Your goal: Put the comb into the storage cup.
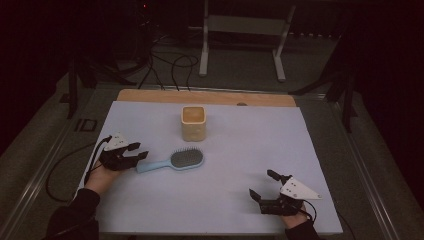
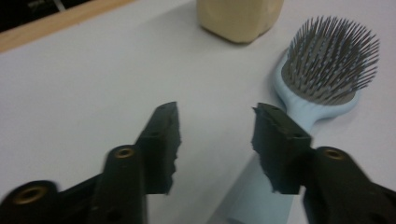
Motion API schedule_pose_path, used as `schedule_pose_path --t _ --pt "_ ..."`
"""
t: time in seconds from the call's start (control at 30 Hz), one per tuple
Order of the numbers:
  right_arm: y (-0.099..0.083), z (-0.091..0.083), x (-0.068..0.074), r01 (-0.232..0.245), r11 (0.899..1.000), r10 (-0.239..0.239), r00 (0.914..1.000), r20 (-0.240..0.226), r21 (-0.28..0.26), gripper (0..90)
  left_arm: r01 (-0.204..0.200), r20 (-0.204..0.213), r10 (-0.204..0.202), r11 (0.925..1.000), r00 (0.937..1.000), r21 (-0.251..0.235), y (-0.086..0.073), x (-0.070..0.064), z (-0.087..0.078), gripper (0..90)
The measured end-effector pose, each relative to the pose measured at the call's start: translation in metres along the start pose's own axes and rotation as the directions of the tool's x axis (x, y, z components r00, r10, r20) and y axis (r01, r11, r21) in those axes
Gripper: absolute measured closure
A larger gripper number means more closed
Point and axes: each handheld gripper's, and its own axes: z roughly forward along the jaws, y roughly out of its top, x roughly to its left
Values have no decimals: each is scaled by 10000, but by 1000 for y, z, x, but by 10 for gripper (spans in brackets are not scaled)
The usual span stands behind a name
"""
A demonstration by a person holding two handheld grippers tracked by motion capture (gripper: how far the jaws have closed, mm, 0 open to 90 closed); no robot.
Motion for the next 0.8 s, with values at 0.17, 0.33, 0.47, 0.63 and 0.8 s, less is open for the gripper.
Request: schedule_pose_path --t 0.17,0.33,0.47,0.63,0.8 --pt "0 0 -1 -52 10000 52 10000 5 -40 92 -360 -85 363 9989 9993 285 0 -2 3 705" --pt "0 0 0 -28 10000 28 10000 -9 -45 92 -511 30 510 9965 9987 659 -1 -2 6 831" --pt "0 0 0 0 10000 0 10000 -23 -31 92 -627 197 610 9930 9979 1001 -3 -2 10 892" --pt "0 0 0 36 10000 -36 10000 -58 -37 92 -772 501 704 9859 9963 1488 -7 -4 15 897" --pt "0 0 0 16 10000 -16 10000 -42 -26 92 -1039 645 945 9811 9934 1634 -8 -6 14 898"
